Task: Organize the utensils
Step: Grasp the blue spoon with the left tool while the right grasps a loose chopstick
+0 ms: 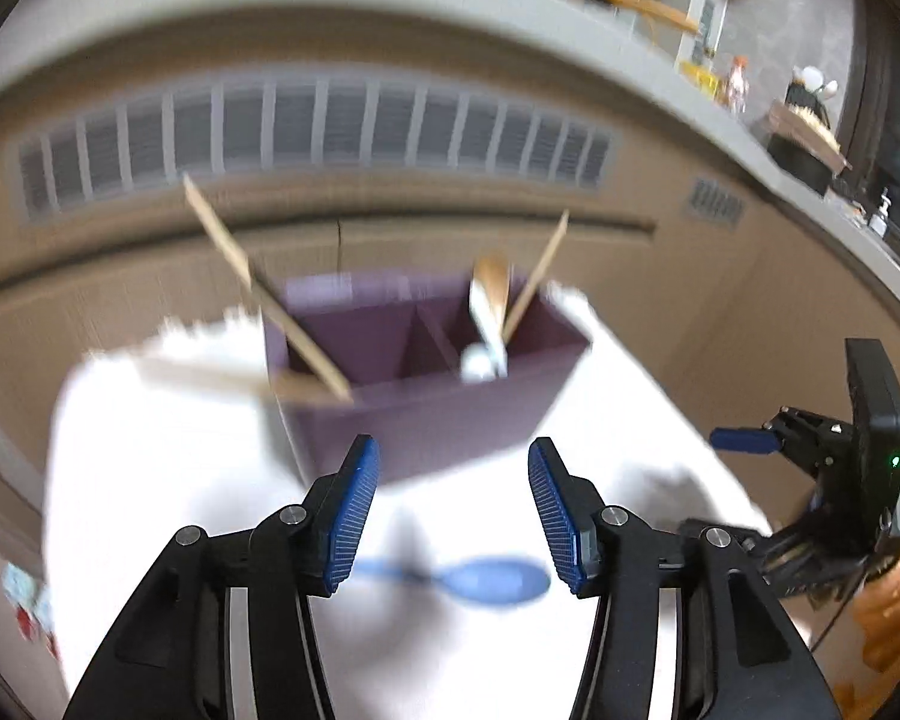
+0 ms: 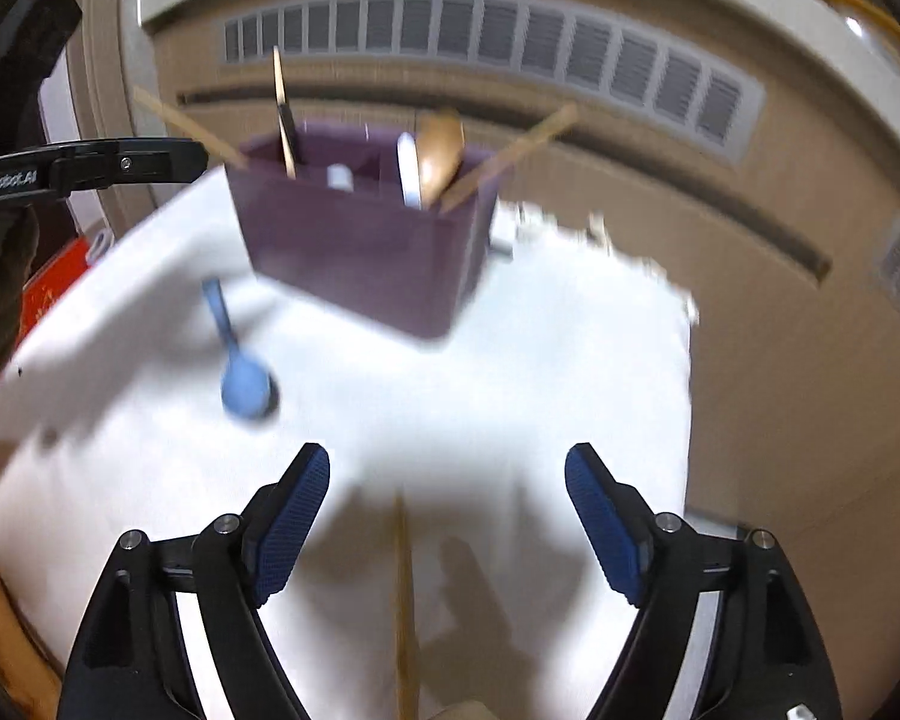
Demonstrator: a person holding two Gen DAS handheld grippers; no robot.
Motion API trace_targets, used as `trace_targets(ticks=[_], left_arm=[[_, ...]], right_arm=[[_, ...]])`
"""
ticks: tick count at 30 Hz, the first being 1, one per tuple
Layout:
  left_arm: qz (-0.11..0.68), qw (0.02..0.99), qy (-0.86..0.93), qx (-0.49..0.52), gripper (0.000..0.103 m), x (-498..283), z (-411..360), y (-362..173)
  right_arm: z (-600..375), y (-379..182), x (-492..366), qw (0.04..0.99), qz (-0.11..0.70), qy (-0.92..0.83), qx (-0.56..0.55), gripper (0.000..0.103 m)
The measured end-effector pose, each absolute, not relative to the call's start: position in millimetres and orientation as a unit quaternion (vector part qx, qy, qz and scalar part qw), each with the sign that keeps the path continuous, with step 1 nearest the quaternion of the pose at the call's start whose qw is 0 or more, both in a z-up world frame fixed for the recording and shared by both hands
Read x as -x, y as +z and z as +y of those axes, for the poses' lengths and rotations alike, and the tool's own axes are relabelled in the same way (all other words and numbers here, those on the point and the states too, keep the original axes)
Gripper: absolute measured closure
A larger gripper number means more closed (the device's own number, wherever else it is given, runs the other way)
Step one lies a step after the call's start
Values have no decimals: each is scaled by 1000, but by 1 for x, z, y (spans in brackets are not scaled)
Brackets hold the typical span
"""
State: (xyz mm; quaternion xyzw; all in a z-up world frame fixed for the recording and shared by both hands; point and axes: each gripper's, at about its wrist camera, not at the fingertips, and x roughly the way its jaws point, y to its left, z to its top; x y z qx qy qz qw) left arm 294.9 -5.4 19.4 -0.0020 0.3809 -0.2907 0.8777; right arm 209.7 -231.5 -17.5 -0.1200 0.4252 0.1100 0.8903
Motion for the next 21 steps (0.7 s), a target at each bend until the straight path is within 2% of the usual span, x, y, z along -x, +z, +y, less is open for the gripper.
trace_targets(ticks=[6,16,18,21], left_arm=[[438,853,-284,-1,50,-310,-8,-25],[487,832,-267,-5,50,-345,-8,-59],[498,825,-266,13,50,-344,3,-65],[509,816,-272,19,50,-334,13,-67]], right_arm=[[-248,-53,-180,874,466,104,88,25],[-253,-65,-150,871,475,106,67,25],[-256,-69,-146,868,483,109,50,23],[-254,-75,-136,866,485,119,31,13]])
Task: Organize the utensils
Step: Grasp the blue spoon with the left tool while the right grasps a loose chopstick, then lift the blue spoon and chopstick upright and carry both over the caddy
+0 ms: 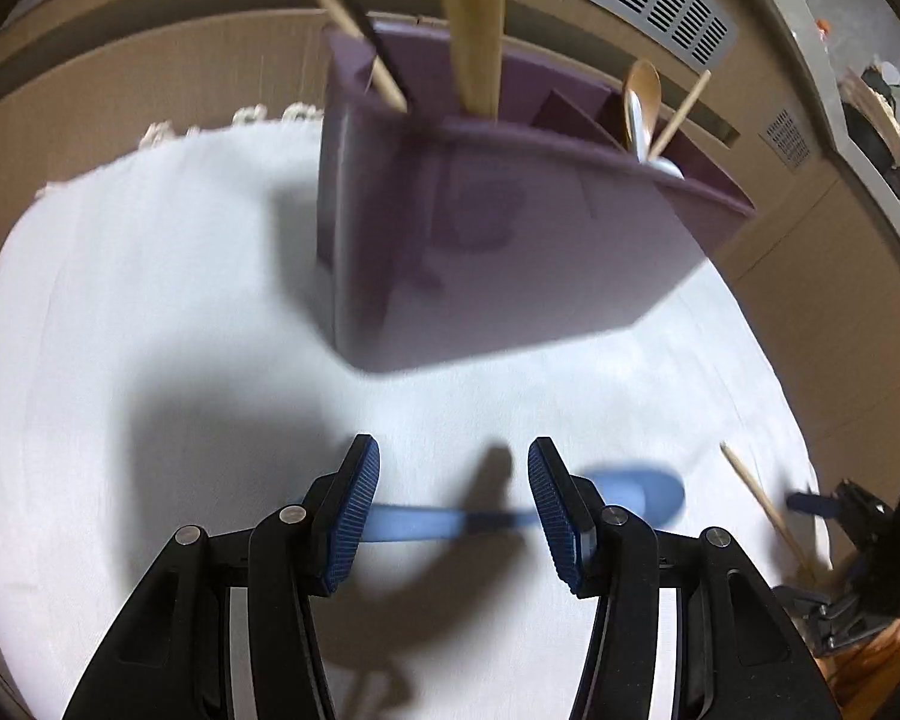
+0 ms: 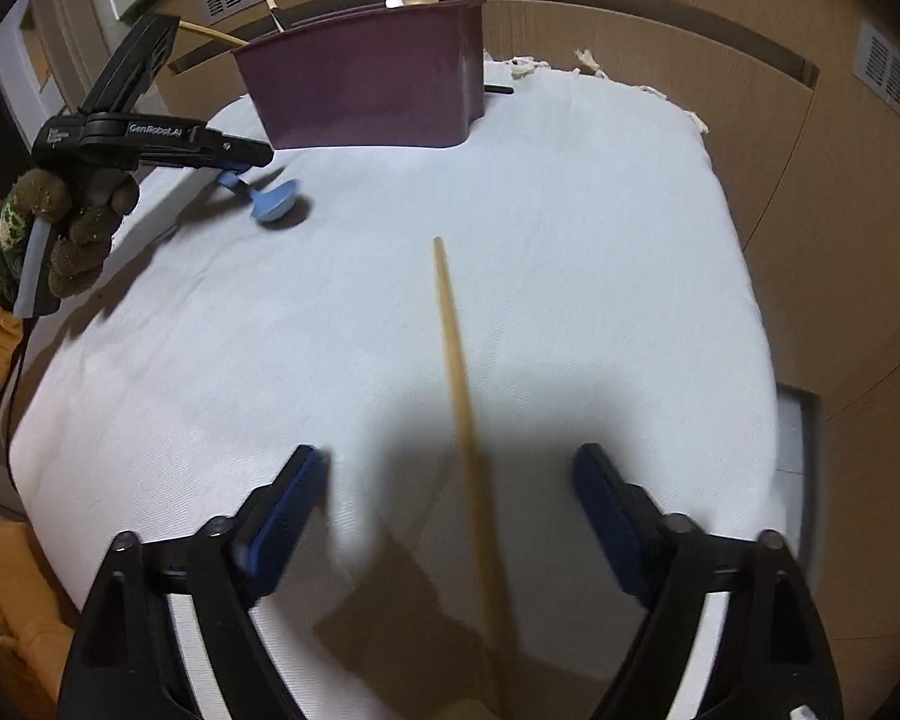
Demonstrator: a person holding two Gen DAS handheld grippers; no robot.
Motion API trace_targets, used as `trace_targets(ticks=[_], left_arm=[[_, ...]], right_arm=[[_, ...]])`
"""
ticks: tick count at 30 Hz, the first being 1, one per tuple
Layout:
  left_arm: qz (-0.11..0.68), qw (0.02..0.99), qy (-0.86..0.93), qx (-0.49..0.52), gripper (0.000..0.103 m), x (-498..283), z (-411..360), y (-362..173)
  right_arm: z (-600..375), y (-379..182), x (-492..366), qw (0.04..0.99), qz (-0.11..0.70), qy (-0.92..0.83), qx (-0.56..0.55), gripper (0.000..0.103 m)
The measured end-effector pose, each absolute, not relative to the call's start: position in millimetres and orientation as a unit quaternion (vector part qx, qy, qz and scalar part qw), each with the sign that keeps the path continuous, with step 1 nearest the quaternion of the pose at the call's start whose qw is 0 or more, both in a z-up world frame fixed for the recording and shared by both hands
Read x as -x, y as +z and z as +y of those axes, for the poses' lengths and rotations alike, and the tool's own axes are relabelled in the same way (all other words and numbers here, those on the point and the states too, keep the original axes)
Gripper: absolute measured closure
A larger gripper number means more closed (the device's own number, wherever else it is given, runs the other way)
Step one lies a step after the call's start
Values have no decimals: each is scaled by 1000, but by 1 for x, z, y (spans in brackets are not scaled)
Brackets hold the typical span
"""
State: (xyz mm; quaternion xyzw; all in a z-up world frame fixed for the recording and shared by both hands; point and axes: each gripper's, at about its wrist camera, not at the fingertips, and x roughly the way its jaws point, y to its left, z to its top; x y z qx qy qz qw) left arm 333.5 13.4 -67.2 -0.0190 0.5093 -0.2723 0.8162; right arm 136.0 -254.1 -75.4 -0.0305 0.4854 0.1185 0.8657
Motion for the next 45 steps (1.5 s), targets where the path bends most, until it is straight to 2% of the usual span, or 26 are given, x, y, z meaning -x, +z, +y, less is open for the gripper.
trace_targets(ticks=[7,10,13,16,21,22,24,25,26,28,29,30,31,32,33,34,37,39,45], left_arm=[[519,796,-311,-6,48,-281,13,-67],[508,790,-340,-53,47,-256,-7,-61],[470,804,-348,-107,39,-240,-32,-48],[445,826,-316,-143,37,-249,-54,-40],[483,825,-269,-117,37,-285,-76,-52],[486,826,-260,-117,39,-289,-79,-55],[487,828,-250,-121,48,-293,-83,-59],[489,829,-243,-120,63,-294,-84,-61],[491,829,-240,-117,66,-295,-83,-62],[482,836,-235,-114,67,-291,-82,-59],[474,841,-234,-115,67,-287,-80,-56],[469,844,-235,-113,67,-283,-78,-53],[462,847,-238,-108,67,-278,-72,-50],[456,851,-241,-98,67,-271,-68,-45],[453,853,-244,-92,67,-266,-65,-41],[450,853,-247,-88,67,-262,-62,-38],[440,857,-257,-76,67,-248,-52,-26],[437,858,-259,-72,67,-243,-47,-21],[428,866,-251,-56,67,-225,-43,-13]], right_arm=[[-241,-79,-134,869,477,129,31,1],[-242,-80,-136,870,475,130,22,0],[-248,-80,-139,871,473,132,-6,0],[-253,-80,-139,872,470,132,-31,0],[-249,-81,-137,870,475,126,-24,0],[-248,-82,-137,869,479,125,-20,0],[-245,-82,-139,864,487,128,-2,0],[-242,-83,-140,861,491,133,17,0],[-240,-83,-141,858,495,137,32,0],[-241,-81,-144,856,495,143,43,1],[-244,-77,-145,862,486,139,44,3],[-246,-74,-146,867,478,133,49,12],[-247,-70,-148,871,470,127,60,26],[-247,-68,-150,872,469,124,68,34],[-248,-66,-154,870,471,123,75,50],[-248,-66,-157,867,476,124,79,63],[-245,-69,-164,860,484,126,97,76],[-242,-70,-168,858,486,132,103,80],[-240,-74,-181,855,491,133,99,82]])
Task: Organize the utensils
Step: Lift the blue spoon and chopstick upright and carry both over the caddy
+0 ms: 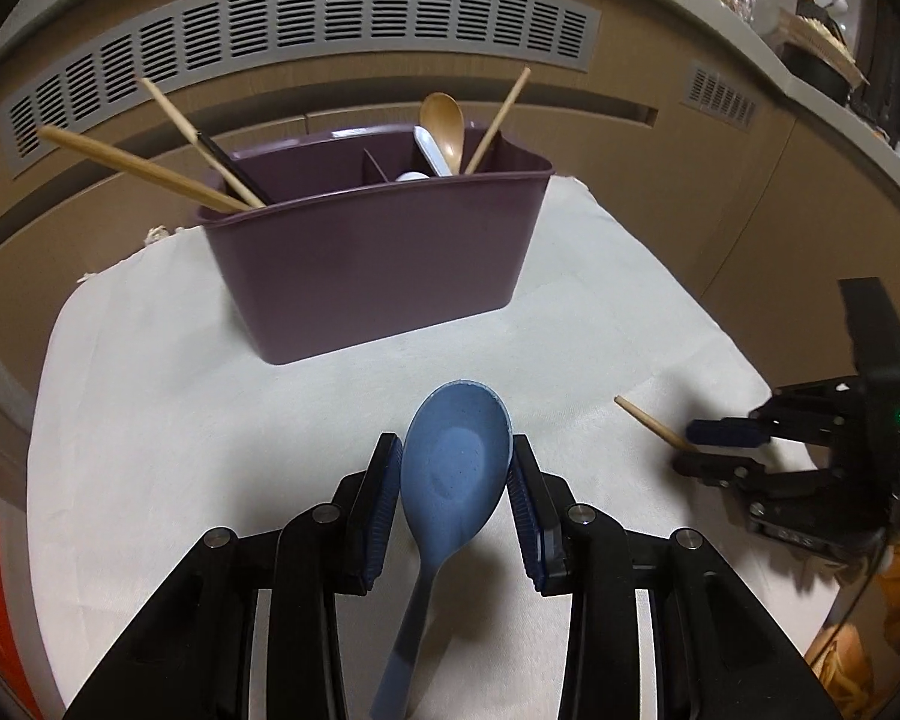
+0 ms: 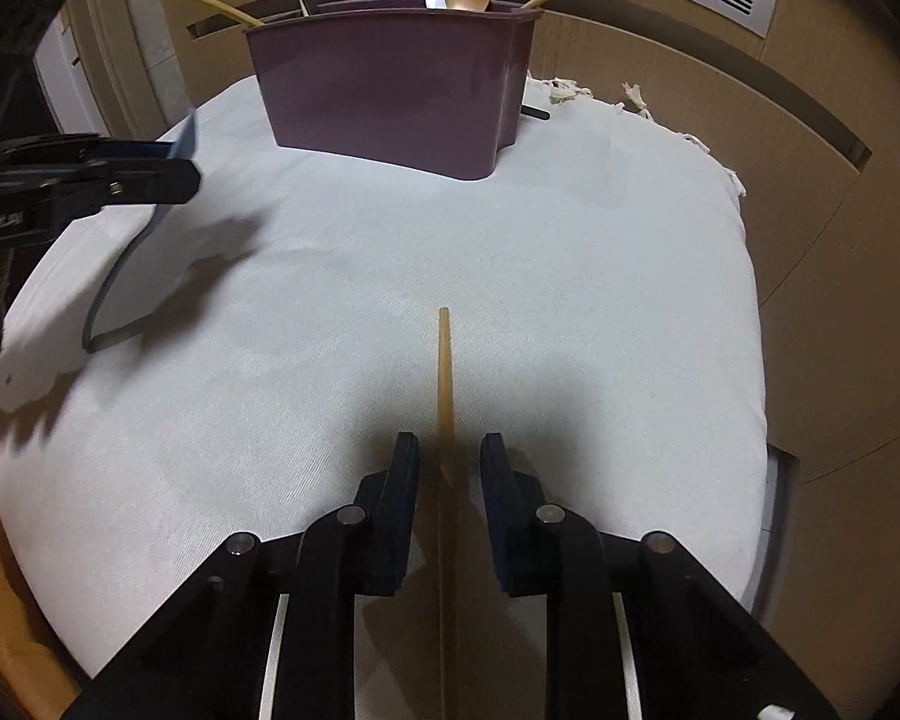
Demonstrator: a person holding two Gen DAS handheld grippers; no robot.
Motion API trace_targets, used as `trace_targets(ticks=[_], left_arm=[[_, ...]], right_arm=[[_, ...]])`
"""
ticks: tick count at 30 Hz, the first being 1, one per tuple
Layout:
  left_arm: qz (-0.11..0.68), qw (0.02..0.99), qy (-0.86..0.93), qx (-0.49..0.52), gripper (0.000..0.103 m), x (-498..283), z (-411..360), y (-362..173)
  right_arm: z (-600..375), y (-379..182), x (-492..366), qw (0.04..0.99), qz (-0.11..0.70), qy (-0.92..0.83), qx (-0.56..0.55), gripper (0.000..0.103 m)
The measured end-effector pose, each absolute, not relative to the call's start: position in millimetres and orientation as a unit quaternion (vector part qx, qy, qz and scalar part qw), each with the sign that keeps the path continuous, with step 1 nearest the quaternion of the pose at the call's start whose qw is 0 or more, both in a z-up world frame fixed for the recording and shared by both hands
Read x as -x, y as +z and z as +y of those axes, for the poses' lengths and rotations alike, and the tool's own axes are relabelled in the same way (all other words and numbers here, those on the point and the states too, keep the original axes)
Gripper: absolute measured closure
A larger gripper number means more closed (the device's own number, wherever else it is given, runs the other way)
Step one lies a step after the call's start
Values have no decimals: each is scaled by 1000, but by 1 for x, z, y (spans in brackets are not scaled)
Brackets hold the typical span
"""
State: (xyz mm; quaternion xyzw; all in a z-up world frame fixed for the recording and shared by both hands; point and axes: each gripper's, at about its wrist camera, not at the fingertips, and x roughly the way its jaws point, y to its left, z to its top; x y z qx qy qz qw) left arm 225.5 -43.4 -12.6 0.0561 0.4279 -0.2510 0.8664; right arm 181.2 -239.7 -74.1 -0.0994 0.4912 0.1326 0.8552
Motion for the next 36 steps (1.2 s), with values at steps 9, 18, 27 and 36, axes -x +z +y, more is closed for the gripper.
trace_targets(ticks=[9,18,27,36], left_arm=[[391,887,-246,-33,67,-192,-19,14],[315,915,-251,-13,67,-155,-7,77],[189,951,-244,-19,67,-152,-22,173],[132,963,-233,31,67,-220,-10,243]], right_arm=[[-231,-53,-164,863,479,130,98,97],[-226,36,-122,916,368,143,63,97],[-215,150,-130,972,188,139,38,97],[-219,238,-190,992,43,119,-26,97]])
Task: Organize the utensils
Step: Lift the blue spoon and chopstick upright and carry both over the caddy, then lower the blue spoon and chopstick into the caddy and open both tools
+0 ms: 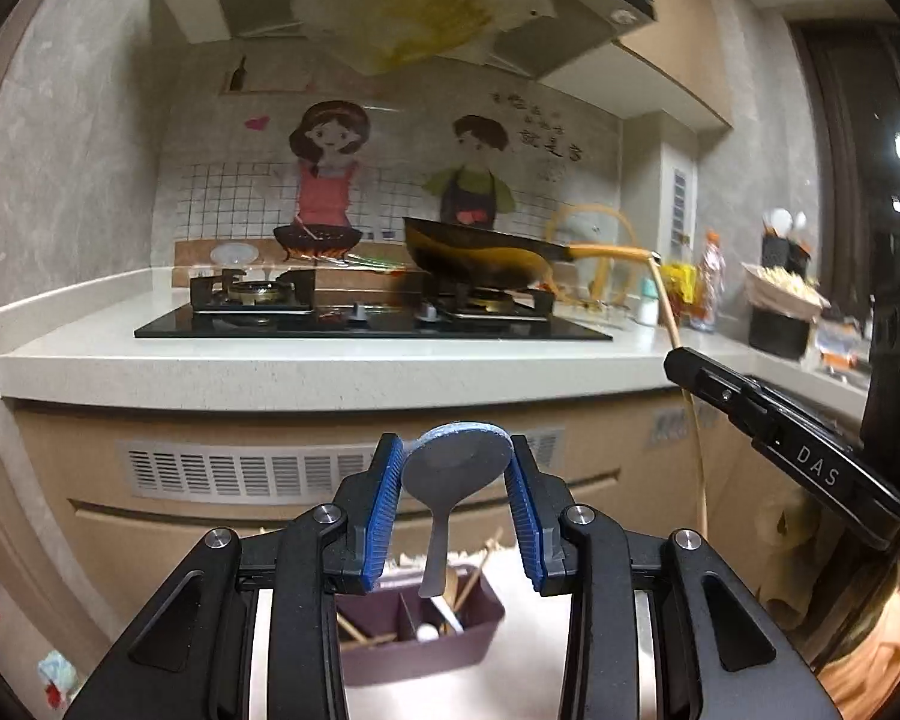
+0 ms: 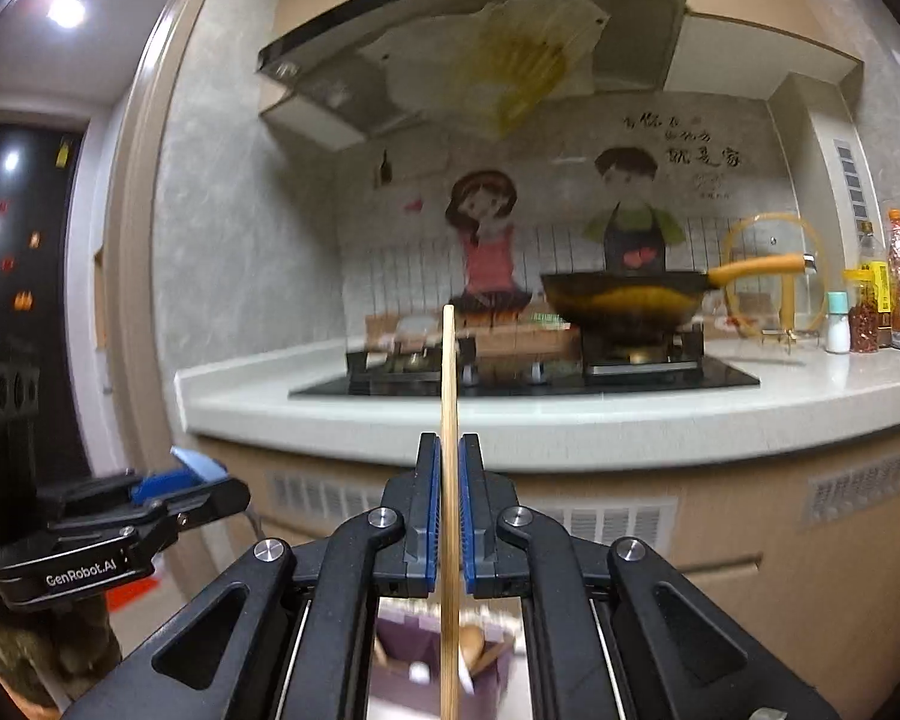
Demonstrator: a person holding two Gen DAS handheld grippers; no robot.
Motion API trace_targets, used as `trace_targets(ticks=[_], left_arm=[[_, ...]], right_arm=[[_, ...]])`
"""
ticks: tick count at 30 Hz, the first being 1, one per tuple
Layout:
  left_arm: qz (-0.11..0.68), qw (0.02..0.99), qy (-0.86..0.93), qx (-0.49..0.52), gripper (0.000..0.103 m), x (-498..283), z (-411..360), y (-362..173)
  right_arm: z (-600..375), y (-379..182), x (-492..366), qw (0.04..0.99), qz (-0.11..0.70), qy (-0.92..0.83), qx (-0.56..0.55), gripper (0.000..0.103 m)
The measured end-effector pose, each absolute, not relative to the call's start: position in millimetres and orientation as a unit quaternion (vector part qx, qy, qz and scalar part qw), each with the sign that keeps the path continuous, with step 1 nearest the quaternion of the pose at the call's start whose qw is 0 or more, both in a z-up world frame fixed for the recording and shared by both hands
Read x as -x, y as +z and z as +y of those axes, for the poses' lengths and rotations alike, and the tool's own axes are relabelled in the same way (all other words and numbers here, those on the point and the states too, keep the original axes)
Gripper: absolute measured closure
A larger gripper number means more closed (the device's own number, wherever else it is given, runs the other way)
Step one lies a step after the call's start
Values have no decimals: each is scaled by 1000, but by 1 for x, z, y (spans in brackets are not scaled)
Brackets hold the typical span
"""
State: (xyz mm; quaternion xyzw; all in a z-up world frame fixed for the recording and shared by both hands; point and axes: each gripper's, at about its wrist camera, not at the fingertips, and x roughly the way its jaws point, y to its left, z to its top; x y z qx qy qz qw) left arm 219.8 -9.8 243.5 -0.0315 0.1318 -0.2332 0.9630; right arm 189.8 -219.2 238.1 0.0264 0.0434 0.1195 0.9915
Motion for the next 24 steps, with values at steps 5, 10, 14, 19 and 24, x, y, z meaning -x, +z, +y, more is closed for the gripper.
trace_targets(ticks=[5,10,14,19,24], left_arm=[[163,960,-225,36,67,-269,-11,226],[211,952,-216,40,67,-311,-13,185],[249,944,-213,45,67,-342,-16,147],[281,933,-219,51,67,-364,-20,113],[303,926,-219,49,67,-377,-24,83]], right_arm=[[-207,231,-238,992,46,114,-20,97],[-195,192,-284,991,74,115,-11,97],[-191,158,-314,986,111,124,-11,97],[-189,119,-343,981,147,128,-3,97],[-190,83,-363,975,185,121,3,97]])
